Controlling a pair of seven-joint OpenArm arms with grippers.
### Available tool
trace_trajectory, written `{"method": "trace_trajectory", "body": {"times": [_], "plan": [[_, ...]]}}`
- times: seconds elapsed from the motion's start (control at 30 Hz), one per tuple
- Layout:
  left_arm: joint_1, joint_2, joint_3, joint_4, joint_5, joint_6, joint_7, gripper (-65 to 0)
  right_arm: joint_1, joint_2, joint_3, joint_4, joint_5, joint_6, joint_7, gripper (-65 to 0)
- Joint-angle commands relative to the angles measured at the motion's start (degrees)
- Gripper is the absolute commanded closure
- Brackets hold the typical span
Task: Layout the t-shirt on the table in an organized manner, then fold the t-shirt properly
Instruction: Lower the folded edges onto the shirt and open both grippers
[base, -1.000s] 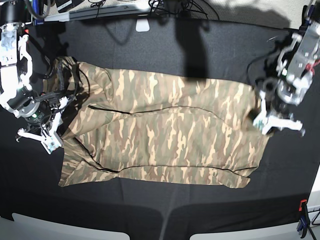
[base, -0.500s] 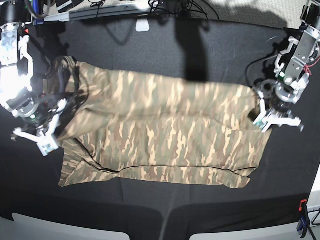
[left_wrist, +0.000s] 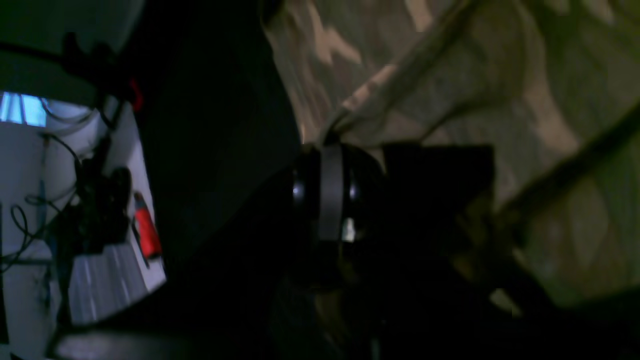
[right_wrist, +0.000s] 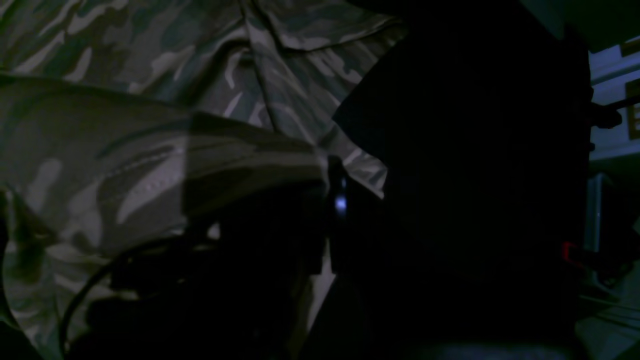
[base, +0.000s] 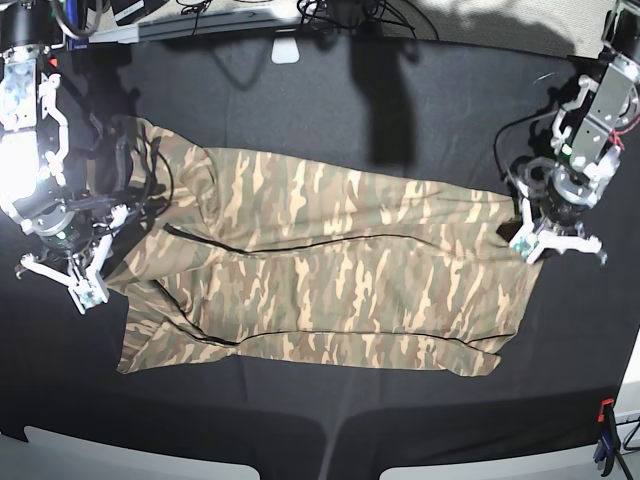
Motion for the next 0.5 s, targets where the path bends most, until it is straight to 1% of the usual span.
{"method": "trace_trajectory", "body": {"times": [0.0,0.1,0.3,0.47], "plan": [[-1.84,-0.94,-0.61,0.85,0.22,1.05,-2.1,0.0,0.92,1.07,0.59,0.81,-0.04,-0.7,1.22,0.0],[-3.58,-0.94,-0.61,0.85,0.09,1.05,-4.2,0.0,0.94,1.07,0.59,0.81,-0.04,-0.7,0.96,0.0],[-6.29,-0.96,-0.59,-0.44,-4.26,1.03,-4.33,0.0,0.94,1.07,0.59,0.81,-0.11,-0.7,-0.24,0.0],[-5.79,-0.92,-0.59,-0.85,-4.66,0.98,-4.07,0.0,0.94,1.09,0.59,0.81,-0.46,-0.72,-0.17,0.0]]}}
